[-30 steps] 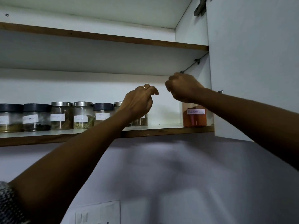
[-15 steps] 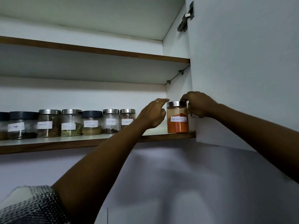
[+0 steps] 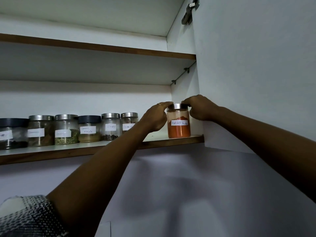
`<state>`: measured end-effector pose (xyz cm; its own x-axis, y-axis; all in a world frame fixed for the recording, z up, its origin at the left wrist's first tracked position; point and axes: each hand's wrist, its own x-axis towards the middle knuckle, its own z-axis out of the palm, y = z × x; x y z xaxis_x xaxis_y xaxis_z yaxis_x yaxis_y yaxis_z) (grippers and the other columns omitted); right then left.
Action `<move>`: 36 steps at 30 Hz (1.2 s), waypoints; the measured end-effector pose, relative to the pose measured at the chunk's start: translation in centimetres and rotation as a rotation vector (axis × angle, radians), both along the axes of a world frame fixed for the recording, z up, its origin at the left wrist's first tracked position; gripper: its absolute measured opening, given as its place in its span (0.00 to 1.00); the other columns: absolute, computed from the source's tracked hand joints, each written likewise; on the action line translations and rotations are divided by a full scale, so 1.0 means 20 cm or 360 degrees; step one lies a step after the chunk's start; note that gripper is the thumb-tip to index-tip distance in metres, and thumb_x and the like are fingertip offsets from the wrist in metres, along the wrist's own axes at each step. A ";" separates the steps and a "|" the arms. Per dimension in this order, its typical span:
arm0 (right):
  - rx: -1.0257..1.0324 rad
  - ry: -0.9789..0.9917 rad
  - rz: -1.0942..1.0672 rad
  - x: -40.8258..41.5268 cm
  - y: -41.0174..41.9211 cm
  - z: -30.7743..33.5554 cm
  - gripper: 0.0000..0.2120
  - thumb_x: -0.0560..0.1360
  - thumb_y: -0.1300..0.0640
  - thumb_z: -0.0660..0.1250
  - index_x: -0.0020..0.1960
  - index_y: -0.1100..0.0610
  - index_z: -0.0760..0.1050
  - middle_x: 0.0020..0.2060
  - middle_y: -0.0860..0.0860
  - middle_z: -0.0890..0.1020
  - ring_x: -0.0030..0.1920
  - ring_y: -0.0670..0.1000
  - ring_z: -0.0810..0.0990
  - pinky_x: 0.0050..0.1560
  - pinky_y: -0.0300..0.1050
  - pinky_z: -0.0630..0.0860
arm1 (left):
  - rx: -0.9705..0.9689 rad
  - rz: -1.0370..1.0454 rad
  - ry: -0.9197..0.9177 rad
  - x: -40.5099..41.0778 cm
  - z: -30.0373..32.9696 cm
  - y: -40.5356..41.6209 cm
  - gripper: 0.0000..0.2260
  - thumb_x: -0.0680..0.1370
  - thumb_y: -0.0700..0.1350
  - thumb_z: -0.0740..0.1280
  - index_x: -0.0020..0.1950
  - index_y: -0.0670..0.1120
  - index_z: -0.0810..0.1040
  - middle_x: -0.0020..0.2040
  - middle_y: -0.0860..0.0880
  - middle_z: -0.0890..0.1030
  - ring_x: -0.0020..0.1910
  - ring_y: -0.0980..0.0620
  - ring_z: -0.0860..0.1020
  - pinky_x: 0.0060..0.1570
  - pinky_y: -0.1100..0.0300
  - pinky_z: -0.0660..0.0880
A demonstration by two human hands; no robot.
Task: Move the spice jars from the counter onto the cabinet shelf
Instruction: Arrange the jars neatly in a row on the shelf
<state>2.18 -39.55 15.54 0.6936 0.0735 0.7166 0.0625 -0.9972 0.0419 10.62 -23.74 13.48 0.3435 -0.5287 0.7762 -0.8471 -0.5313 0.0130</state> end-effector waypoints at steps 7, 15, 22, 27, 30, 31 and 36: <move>0.0012 0.0030 0.0081 0.15 0.03 -0.01 0.16 0.73 0.70 0.60 0.60 0.65 0.75 0.56 0.61 0.79 0.56 0.60 0.76 0.59 0.55 0.74 | 0.0062 0.0114 0.0049 0.13 0.03 0.03 0.27 0.75 0.28 0.54 0.73 0.44 0.64 0.72 0.44 0.68 0.70 0.46 0.67 0.67 0.57 0.64; -0.0004 0.0053 0.0093 0.38 0.07 -0.01 0.17 0.73 0.69 0.63 0.61 0.64 0.74 0.57 0.60 0.79 0.57 0.58 0.76 0.58 0.51 0.74 | 0.0089 0.0244 0.0134 0.33 0.05 0.06 0.29 0.75 0.27 0.55 0.74 0.46 0.63 0.72 0.44 0.68 0.70 0.44 0.67 0.65 0.55 0.66; -0.0040 0.0083 0.0082 0.59 0.11 0.01 0.16 0.73 0.67 0.65 0.61 0.63 0.73 0.56 0.60 0.79 0.56 0.58 0.77 0.59 0.52 0.75 | 0.0154 0.0376 0.0201 0.48 0.06 0.08 0.31 0.74 0.27 0.57 0.74 0.47 0.61 0.70 0.41 0.71 0.64 0.41 0.72 0.59 0.53 0.70; -0.0063 0.0150 0.0053 0.73 0.12 0.03 0.14 0.74 0.66 0.65 0.59 0.63 0.74 0.55 0.59 0.79 0.54 0.57 0.77 0.55 0.48 0.75 | 0.0278 0.0628 0.0086 0.57 0.06 0.09 0.31 0.74 0.31 0.60 0.75 0.49 0.58 0.70 0.42 0.71 0.65 0.41 0.71 0.69 0.45 0.60; -0.0092 0.0215 0.0020 0.77 0.13 0.04 0.14 0.74 0.65 0.64 0.60 0.63 0.73 0.56 0.59 0.78 0.55 0.57 0.77 0.54 0.47 0.74 | 0.0356 0.0777 0.0049 0.61 0.06 0.08 0.30 0.75 0.33 0.61 0.75 0.49 0.57 0.70 0.43 0.70 0.68 0.43 0.69 0.72 0.43 0.49; -0.0103 0.0235 0.0012 0.79 0.13 0.05 0.13 0.75 0.65 0.63 0.59 0.63 0.73 0.55 0.59 0.78 0.55 0.57 0.77 0.53 0.47 0.74 | 0.0391 0.0812 0.0055 0.62 0.07 0.08 0.30 0.75 0.34 0.61 0.74 0.50 0.57 0.70 0.44 0.71 0.68 0.43 0.69 0.72 0.43 0.49; -0.0151 0.0317 -0.0036 0.86 0.16 0.07 0.13 0.75 0.63 0.62 0.59 0.63 0.73 0.55 0.59 0.79 0.55 0.57 0.78 0.58 0.50 0.75 | 0.0545 0.0998 0.0039 0.65 0.10 0.08 0.29 0.77 0.38 0.61 0.75 0.50 0.54 0.70 0.44 0.70 0.68 0.43 0.69 0.70 0.43 0.54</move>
<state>19.48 -36.35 16.88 0.8228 0.1171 0.5561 0.0565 -0.9906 0.1249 23.54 -22.13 15.40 0.6778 -0.4385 0.5902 -0.3821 -0.8959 -0.2268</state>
